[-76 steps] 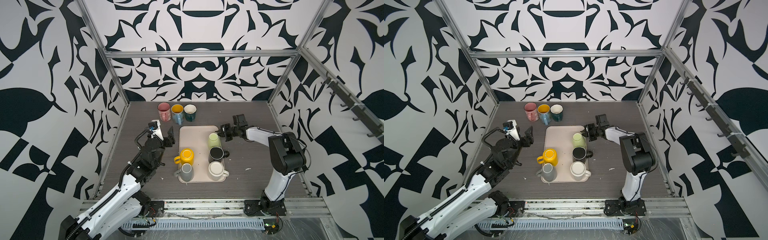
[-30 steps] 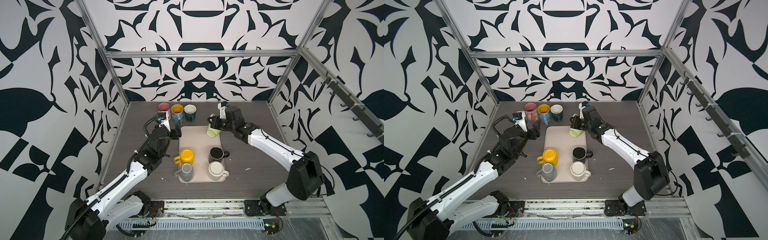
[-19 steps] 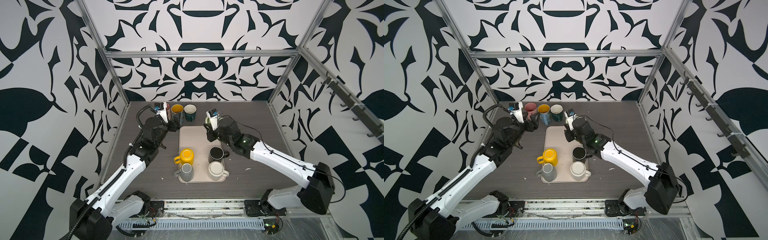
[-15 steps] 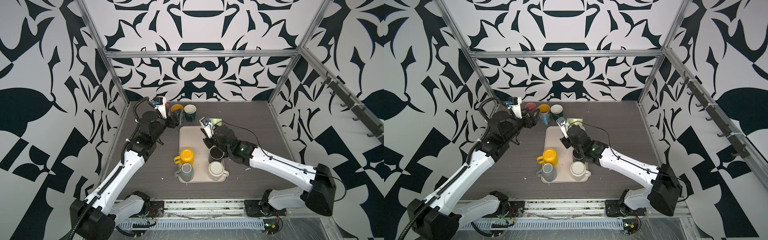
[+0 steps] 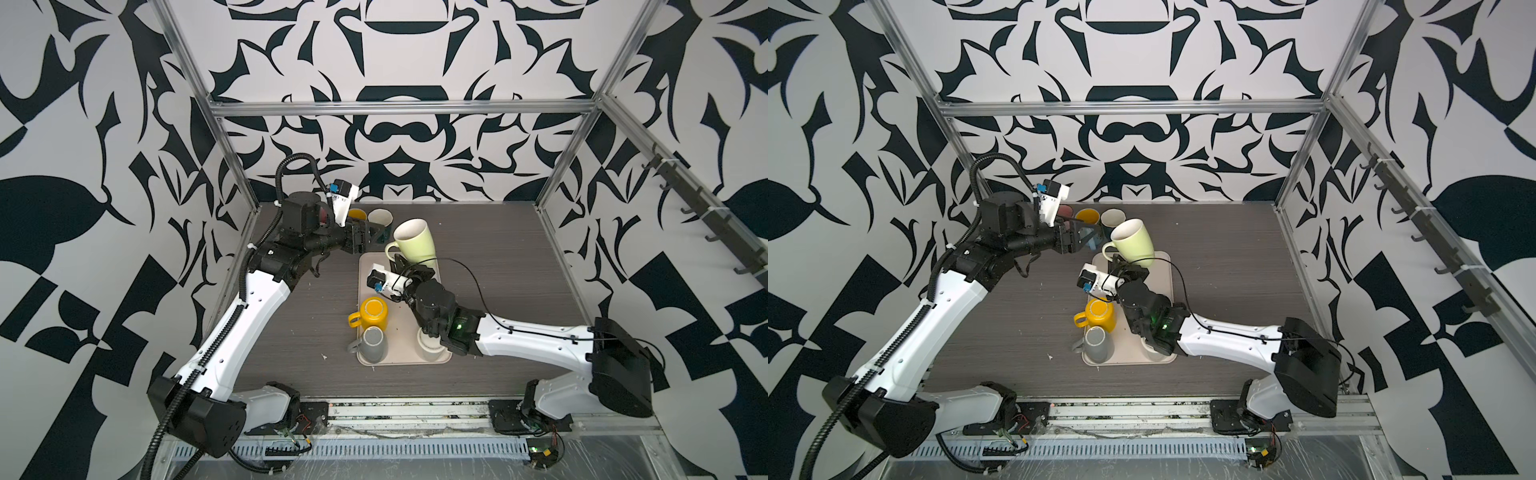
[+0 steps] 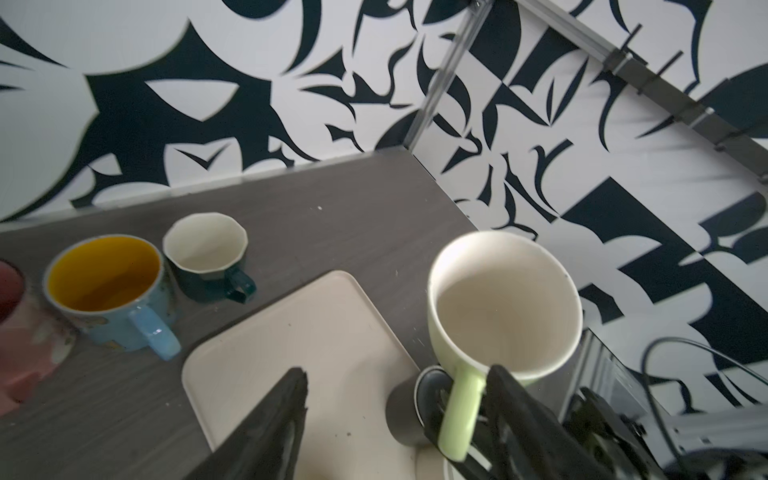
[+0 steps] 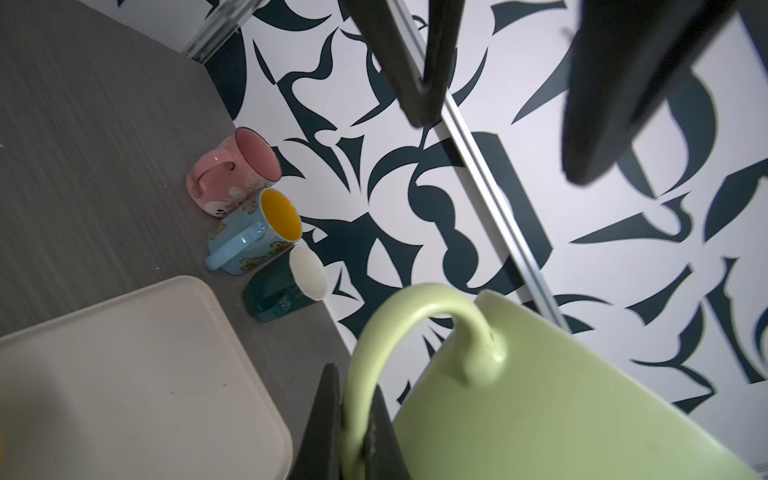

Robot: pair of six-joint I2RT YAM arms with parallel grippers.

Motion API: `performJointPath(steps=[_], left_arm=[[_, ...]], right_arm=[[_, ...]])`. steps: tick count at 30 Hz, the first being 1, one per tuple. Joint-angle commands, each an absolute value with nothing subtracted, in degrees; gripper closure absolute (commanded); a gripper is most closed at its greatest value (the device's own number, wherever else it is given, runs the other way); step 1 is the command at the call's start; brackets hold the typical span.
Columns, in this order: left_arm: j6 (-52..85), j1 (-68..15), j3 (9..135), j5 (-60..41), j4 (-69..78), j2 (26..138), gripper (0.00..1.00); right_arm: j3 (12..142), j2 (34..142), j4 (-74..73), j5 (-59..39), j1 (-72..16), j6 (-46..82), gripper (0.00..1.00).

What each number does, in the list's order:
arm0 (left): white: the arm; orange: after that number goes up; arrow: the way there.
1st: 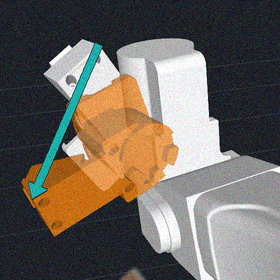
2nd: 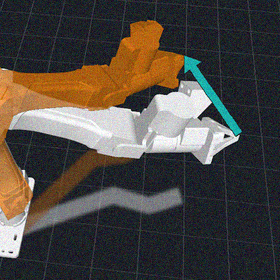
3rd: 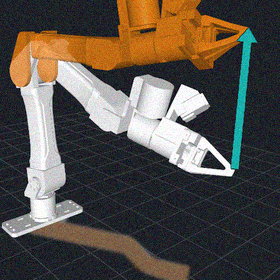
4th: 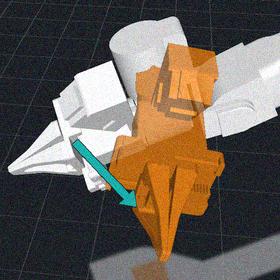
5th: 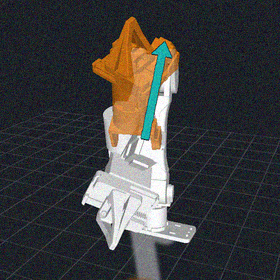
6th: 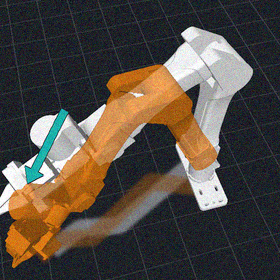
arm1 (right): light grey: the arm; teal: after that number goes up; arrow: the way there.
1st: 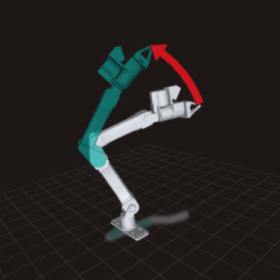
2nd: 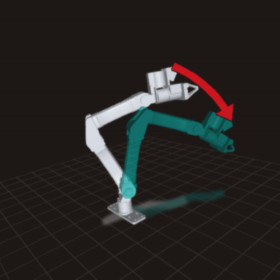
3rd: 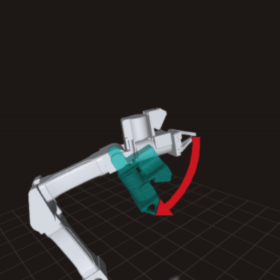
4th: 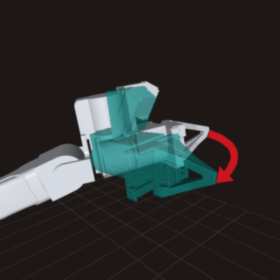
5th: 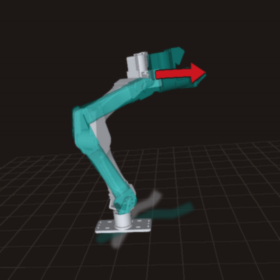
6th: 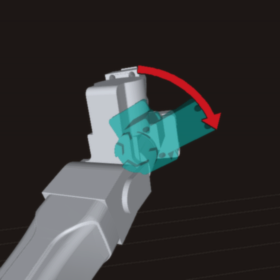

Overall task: Turn the mug right side up
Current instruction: 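Raise the light green mug upright toward the left gripper while the left gripper approaches, then grasp the light green mug's handle with the left gripper while the right gripper holds it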

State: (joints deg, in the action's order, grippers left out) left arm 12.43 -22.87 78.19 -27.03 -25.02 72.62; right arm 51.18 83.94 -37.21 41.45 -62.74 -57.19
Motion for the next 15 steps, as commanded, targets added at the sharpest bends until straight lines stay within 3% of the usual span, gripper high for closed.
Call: performJointPath(steps=[1,15], left_arm=[[9.90,-22.61,81.16,-33.57,-33.21,74.52,0.29],[9.39,-22.62,81.39,-35.15,-37.28,76.01,0.35]], right_arm=[[52.05,84.25,-57.80,45.21,-63.06,-70.94,1.00],[53.13,87.37,-64.69,45.17,-63.06,-75.77,1.00]])
